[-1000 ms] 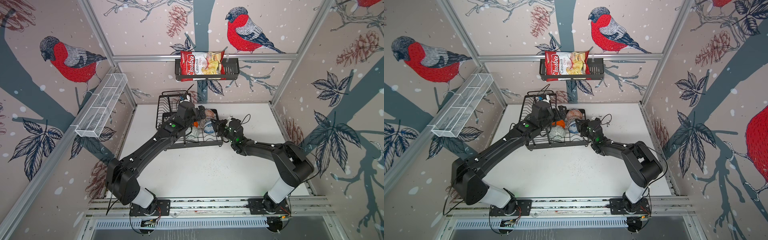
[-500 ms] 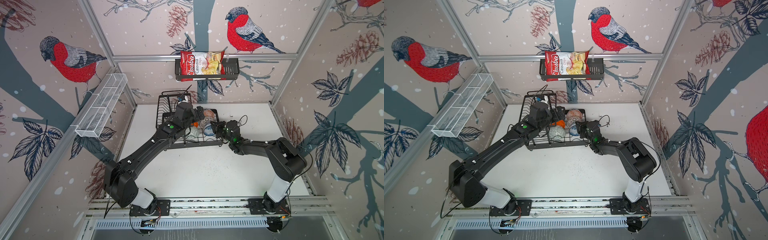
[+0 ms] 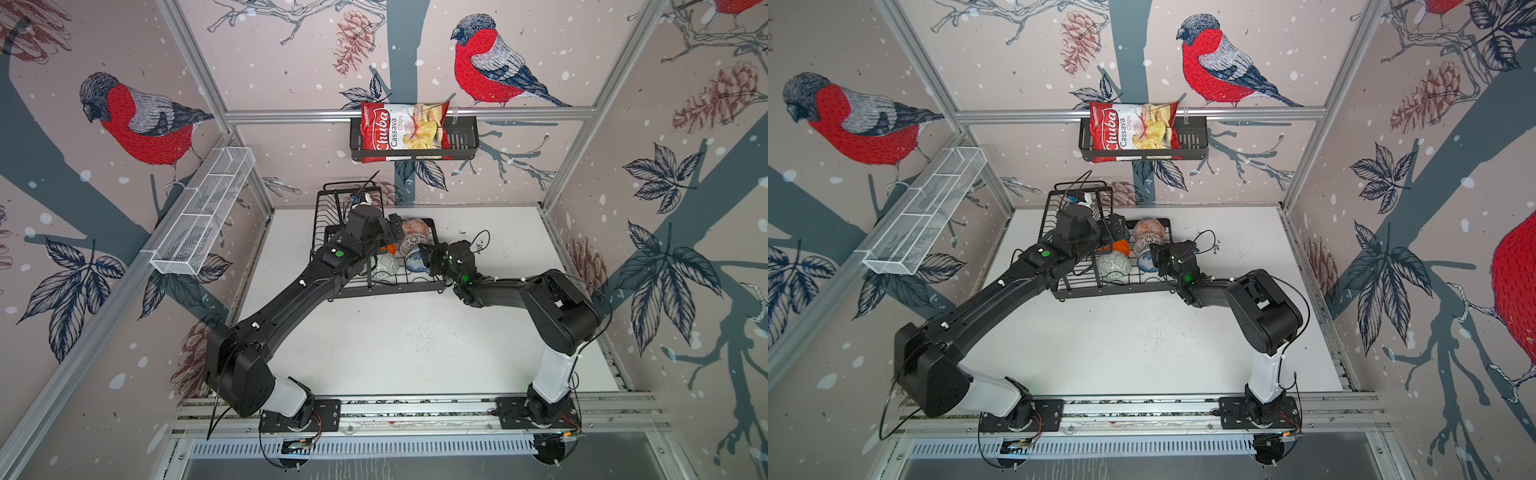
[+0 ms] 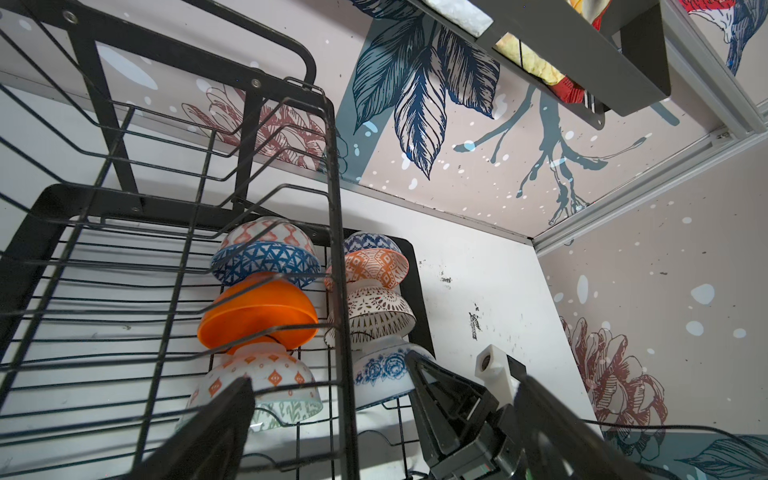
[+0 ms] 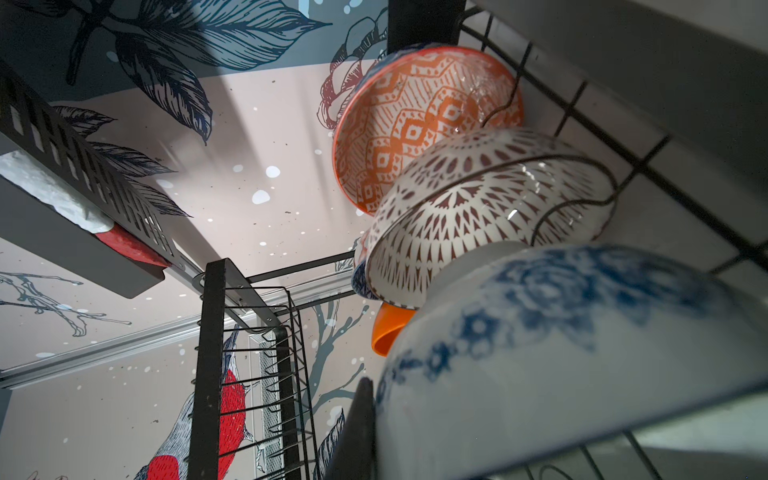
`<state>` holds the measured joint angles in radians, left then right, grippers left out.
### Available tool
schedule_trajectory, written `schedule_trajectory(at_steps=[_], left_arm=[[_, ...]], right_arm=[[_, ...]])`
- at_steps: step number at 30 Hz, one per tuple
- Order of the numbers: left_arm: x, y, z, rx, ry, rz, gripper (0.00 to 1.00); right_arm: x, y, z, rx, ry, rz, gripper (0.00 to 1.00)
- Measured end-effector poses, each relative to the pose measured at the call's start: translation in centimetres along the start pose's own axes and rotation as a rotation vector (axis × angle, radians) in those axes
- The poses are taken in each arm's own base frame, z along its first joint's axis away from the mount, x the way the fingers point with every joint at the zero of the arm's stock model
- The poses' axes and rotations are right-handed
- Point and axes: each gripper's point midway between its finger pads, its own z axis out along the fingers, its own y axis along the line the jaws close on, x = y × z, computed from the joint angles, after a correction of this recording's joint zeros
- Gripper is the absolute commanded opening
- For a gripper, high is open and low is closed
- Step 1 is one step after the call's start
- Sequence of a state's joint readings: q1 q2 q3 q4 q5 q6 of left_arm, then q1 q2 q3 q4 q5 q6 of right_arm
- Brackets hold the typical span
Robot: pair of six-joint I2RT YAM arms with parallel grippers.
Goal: Load the bowls into the dish rack
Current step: 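Lower the blue-and-white bowl into the rack slot beside the starburst bowl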
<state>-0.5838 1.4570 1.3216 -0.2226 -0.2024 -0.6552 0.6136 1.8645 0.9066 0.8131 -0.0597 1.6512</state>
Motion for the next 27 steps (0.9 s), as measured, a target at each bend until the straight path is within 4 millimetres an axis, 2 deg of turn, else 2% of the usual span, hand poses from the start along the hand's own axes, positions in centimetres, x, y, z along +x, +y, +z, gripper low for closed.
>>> schedule_trajectory(at_steps=[14,27], left_arm=[[-0.1,1.5,-0.9,-0.021,-0.007,-0.011,0.98],[0.0,1.6,-0.6,-0.017,0.004,-0.015,0.98]], right_arm=[[0.0,-0.2,1.3,-0.015,-0.003,-0.034,0.0],[0.3,-0.6,1.2,0.003,0.009,-0.053,0.0]])
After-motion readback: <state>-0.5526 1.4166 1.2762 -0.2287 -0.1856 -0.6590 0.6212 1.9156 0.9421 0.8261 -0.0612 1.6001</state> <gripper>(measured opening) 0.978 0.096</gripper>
